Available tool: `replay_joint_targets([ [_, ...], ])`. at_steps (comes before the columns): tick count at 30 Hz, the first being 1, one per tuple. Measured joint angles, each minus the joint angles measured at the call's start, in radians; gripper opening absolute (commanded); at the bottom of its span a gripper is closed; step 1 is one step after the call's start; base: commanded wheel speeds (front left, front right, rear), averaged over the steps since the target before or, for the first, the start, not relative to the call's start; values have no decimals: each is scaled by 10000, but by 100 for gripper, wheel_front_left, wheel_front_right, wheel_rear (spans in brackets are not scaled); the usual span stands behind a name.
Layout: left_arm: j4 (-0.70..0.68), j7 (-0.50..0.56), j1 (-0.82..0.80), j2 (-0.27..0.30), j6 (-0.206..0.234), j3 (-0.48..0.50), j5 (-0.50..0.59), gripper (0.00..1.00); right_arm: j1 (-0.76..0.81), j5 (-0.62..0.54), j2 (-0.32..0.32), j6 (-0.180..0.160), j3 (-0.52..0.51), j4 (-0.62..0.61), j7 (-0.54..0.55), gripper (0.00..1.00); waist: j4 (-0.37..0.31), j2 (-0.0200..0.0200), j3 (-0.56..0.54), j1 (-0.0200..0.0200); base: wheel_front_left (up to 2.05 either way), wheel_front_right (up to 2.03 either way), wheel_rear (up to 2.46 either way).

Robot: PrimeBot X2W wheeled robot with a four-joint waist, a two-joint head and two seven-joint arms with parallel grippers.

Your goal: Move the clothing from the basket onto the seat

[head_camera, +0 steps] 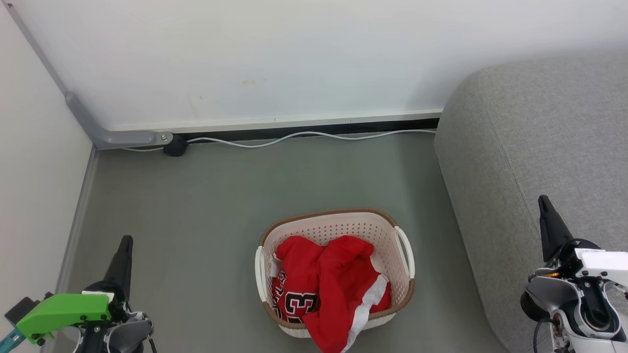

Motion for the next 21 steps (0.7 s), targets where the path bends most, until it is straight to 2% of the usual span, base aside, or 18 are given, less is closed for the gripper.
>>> replay_joint_targets([
  [21, 0, 0, 0, 0, 0, 2, 0, 0, 0, 0, 2, 0, -4, 0, 12, 0, 0, 0, 0, 0, 0, 0, 0],
])
